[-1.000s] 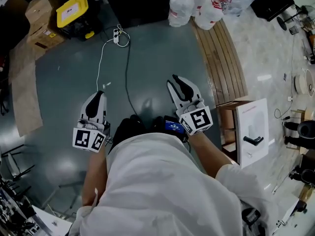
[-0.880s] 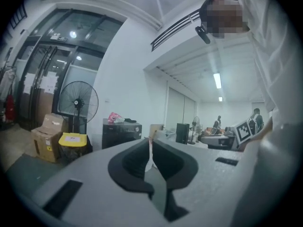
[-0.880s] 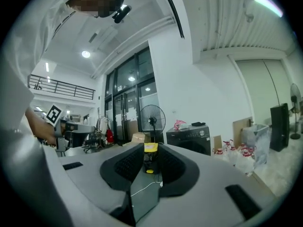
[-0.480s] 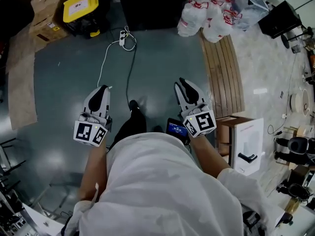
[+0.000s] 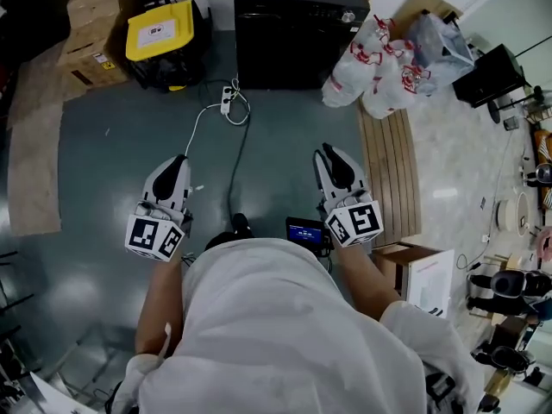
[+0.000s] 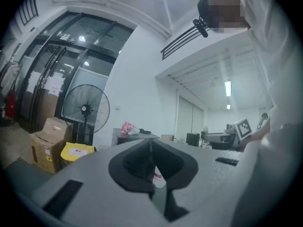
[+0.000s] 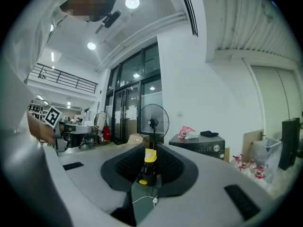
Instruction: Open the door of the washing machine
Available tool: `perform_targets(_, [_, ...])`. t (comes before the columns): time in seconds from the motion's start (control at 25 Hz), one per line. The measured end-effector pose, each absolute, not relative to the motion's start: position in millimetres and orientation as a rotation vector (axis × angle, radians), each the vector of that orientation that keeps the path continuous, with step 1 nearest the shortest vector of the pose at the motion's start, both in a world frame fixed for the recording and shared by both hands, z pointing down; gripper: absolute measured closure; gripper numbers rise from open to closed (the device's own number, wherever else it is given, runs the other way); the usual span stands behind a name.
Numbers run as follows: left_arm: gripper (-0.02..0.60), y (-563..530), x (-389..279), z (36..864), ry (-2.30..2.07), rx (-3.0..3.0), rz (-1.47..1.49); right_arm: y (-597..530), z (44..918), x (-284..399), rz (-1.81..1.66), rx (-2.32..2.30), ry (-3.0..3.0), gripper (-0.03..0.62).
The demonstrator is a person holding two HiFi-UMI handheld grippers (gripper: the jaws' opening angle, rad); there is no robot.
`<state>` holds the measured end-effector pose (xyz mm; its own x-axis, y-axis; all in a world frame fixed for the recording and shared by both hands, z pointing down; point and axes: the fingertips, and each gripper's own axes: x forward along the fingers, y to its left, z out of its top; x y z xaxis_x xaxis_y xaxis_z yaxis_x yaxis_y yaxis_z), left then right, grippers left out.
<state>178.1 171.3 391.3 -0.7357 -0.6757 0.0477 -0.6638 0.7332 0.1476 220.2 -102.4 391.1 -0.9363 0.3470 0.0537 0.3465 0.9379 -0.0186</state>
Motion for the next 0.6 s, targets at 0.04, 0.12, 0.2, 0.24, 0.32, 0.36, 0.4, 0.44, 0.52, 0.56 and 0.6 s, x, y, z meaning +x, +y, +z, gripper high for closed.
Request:
perform_targets(0.04, [0.561, 178.2, 169.2, 392.1, -2.835, 1.098, -0.195, -95.7, 391.5, 210.4, 0.004, -0.543, -3.037, 0.500])
perform_targets(0.12, [0.561, 187.6, 150.2, 393.7, -2.840, 1.099, -0.215, -84.3, 393.5, 188.9, -0.005, -0.541, -3.035, 0.500])
perform_targets(0.2, [0.561, 192.5, 132.5, 398.1, -2.832, 1.094, -0.232, -75.2, 395.6, 168.8, 0.005, -0.537, -3.031, 0.500])
perform_targets(0.24, [0.561, 193.1, 125.3, 401.3, -2.823, 1.095, -0.237, -71.9, 396.8, 161.5, 0.011, -0.536, -3.028, 0.500])
perform_targets(0.32, [0.561, 192.2, 112.4, 407.4, -2.808, 1.101, -0.247, -68.1, 400.2, 149.3, 0.012, -0.538, -3.019, 0.500])
perform_targets(0.36, [0.561, 192.4, 105.1, 409.4, -2.804, 1.102, -0.255, -67.2, 402.3, 142.2, 0.010, -0.538, -3.014, 0.500])
perform_targets(0.4, [0.561, 193.1, 96.6, 410.7, -2.805, 1.102, -0.262, -66.7, 404.8, 133.7, 0.009, -0.539, -3.010, 0.500])
perform_targets(0.44, [0.561, 194.1, 87.1, 411.8, -2.807, 1.101, -0.265, -66.9, 407.6, 124.3, 0.009, -0.539, -3.007, 0.500])
perform_targets(0.52, [0.561, 195.5, 66.3, 416.0, -2.811, 1.091, -0.264, -68.8, 413.9, 103.9, 0.012, -0.537, -3.008, 0.500])
perform_targets(0.56, [0.561, 195.6, 55.9, 418.5, -2.813, 1.083, -0.261, -70.2, 417.3, 93.3, 0.013, -0.536, -3.009, 0.500])
perform_targets(0.6, [0.561, 195.2, 45.8, 420.8, -2.816, 1.077, -0.258, -71.8, 420.6, 82.3, 0.016, -0.536, -3.011, 0.500])
